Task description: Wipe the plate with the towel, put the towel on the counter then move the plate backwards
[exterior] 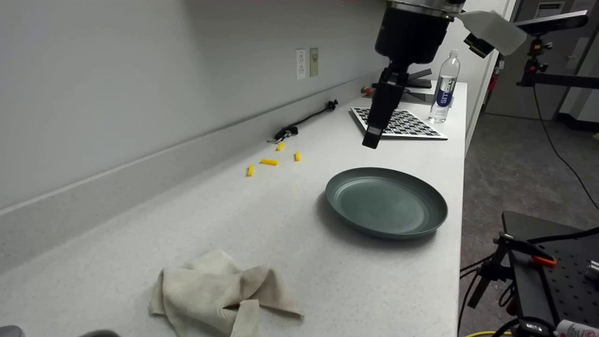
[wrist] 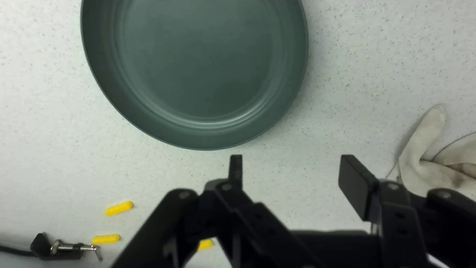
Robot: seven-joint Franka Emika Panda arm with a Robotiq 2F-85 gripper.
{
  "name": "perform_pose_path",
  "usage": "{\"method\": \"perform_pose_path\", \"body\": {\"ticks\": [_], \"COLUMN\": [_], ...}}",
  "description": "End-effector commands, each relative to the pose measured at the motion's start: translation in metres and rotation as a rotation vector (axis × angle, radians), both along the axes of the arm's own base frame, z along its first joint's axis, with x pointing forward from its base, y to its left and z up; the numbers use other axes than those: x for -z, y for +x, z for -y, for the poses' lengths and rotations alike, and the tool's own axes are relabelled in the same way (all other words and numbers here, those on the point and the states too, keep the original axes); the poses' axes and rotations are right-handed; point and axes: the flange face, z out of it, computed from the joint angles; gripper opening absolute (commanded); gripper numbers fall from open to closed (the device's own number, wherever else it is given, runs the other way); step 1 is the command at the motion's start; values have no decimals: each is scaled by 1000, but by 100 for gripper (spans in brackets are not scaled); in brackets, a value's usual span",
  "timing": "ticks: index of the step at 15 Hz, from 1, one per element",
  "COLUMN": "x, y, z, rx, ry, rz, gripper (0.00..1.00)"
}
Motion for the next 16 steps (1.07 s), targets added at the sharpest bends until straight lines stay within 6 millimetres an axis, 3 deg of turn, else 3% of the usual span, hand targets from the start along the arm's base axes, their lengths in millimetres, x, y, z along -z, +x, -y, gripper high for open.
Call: {"method": "perform_pose_path", "body": {"ticks": [1, 9, 10, 16], "x": [-19, -38, -27, -32], "y": [-2, -16, -4, -7], "z": [8, 21, 13, 17], "rx": [-4, 52, 31, 41], "ry": [-16, -29, -2, -6], "rz": [16, 46, 39, 41], "gripper": [99, 100, 100, 100]}}
